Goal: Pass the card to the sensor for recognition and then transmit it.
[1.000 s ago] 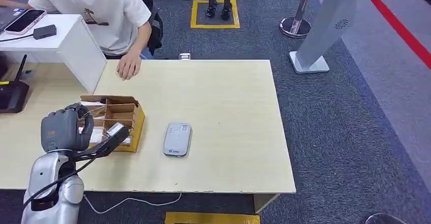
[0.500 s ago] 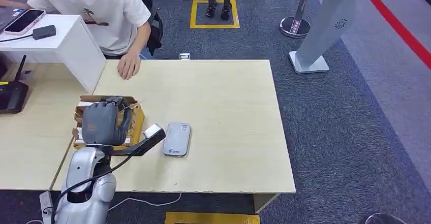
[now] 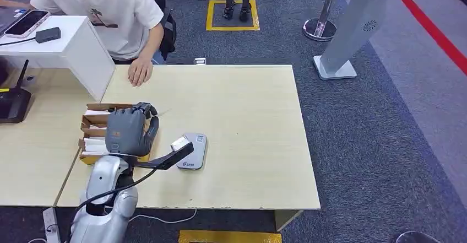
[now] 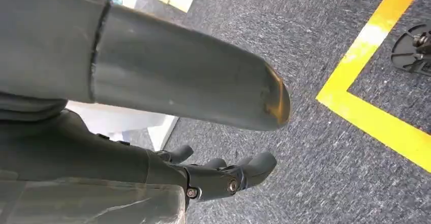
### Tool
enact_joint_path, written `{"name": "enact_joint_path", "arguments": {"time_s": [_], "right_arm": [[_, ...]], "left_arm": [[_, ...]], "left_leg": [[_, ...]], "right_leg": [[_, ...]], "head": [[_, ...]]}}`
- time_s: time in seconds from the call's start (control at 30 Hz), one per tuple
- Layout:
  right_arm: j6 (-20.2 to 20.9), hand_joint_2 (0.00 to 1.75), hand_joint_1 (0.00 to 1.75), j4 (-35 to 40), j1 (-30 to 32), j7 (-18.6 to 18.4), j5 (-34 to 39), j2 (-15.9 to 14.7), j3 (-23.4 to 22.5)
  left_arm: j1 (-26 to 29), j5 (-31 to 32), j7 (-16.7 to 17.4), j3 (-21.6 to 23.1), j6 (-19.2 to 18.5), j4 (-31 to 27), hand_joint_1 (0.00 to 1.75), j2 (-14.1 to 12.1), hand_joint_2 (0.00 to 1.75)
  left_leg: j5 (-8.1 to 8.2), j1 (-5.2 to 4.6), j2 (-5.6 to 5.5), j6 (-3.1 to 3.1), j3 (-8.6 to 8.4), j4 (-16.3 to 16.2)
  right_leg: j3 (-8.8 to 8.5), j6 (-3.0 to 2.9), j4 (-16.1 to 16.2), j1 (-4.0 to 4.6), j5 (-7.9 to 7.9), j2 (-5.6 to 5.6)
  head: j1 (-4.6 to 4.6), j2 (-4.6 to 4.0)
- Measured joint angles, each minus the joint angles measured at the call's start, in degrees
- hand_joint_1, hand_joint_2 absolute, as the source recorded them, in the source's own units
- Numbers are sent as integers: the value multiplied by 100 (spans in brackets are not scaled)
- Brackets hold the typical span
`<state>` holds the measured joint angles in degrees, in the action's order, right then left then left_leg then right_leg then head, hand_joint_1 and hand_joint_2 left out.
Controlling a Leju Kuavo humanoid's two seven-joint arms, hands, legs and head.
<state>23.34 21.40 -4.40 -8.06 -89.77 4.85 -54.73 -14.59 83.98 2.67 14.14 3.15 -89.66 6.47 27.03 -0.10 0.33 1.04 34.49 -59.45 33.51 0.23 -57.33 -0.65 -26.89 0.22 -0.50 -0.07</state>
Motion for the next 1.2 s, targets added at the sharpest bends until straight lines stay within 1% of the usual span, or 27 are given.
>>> {"name": "enact_joint_path", "arguments": {"time_s": [0.13,0.23,0.27,0.5,0.97,1.1,1.2], "right_arm": [[0,0,0,-9,-1,77,0,0,17],[0,0,0,-17,-1,83,0,0,20],[0,0,0,-22,-2,83,0,0,20],[0,0,0,-31,-2,83,0,0,20],[0,0,0,-31,-2,85,0,0,20],[0,0,0,-31,-2,92,0,0,26],[0,0,0,-31,-2,94,0,0,55]], "left_arm": [[3,393,173,28,94,214,175,-46,175],[11,559,400,46,170,442,175,-120,175],[11,575,457,61,192,505,175,-155,175],[15,585,518,81,236,786,175,-262,175],[15,585,570,85,216,918,175,-326,175],[16,585,878,184,277,998,175,-398,175],[22,585,1001,260,337,1123,175,-474,175]], "left_leg": [[0,0,-1,0,0,0],[0,0,0,0,0,0],[0,0,0,0,0,0],[0,1,0,0,1,0],[0,0,0,0,1,0],[0,1,-1,0,1,1],[0,1,0,0,1,1]], "right_leg": [[-1,0,0,0,0,0],[-1,0,0,0,0,0],[0,0,0,0,0,0],[-1,0,0,0,0,0],[-1,0,0,-2,0,0],[-1,0,0,-2,0,0],[-1,0,0,-2,0,0]], "head": [[0,0],[0,0],[0,0],[2,0],[0,0],[0,0],[0,0]]}}
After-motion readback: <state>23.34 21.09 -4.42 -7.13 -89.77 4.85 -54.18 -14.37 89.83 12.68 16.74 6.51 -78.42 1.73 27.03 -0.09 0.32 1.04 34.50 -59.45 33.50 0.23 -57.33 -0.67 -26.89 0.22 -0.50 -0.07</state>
